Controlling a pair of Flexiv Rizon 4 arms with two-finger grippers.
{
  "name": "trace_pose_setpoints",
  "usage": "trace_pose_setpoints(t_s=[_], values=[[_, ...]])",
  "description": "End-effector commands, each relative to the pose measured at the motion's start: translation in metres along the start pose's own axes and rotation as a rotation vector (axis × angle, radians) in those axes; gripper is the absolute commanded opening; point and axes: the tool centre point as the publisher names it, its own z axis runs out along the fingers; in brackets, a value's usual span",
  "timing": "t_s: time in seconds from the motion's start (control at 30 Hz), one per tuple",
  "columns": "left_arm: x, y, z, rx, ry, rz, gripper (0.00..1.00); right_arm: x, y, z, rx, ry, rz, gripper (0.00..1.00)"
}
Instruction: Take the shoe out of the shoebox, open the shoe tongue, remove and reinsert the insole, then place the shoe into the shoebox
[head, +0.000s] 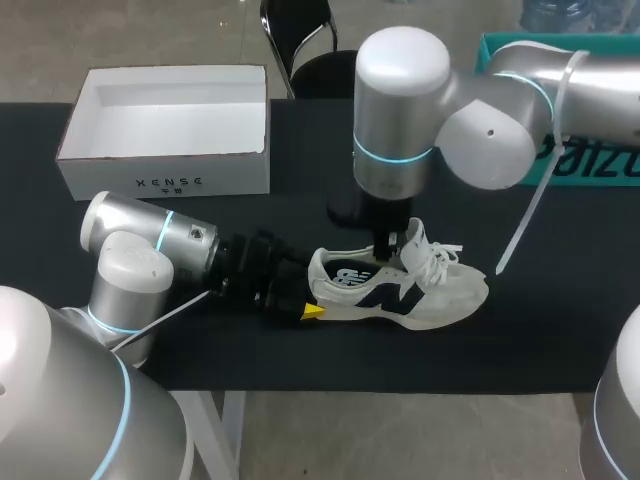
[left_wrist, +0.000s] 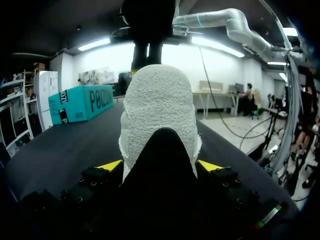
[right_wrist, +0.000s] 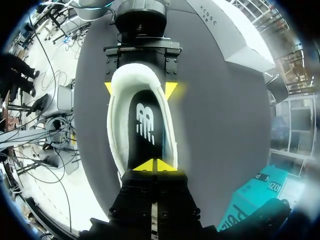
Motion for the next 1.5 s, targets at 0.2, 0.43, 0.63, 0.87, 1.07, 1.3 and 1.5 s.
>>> trace_pose_setpoints(t_s=[0.2, 0.43, 0.63, 0.87, 1.07, 1.3, 1.5], values=[[0.0, 0.002, 0.003, -0.001, -0.002, 0.0, 0.0, 0.0, 0.001, 0.02, 0.011, -0.014, 0.007, 0.0], [0.0, 0.002, 0.003, -0.001, -0.002, 0.0, 0.0, 0.0, -0.001, 0.031, 0.012, -0.004, 0.028, 0.0], [0.0, 0.002, 0.003, -0.001, -0.002, 0.0, 0.0, 0.0, 0.0, 0.035, 0.014, 0.006, 0.038, 0.14], [0.0, 0.002, 0.003, -0.001, -0.002, 0.0, 0.0, 0.0, 0.0, 0.037, 0.013, 0.011, 0.044, 0.26], [0.0, 0.002, 0.003, -0.001, -0.002, 0.0, 0.0, 0.0, -0.001, 0.037, 0.007, 0.009, 0.054, 0.31], [0.0, 0.002, 0.003, -0.001, -0.002, 0.0, 0.0, 0.0, 0.001, 0.041, 0.001, 0.014, 0.062, 0.4], [0.0, 0.002, 0.003, -0.001, -0.002, 0.0, 0.0, 0.003, 0.004, 0.05, -0.006, 0.025, 0.07, 0.41]])
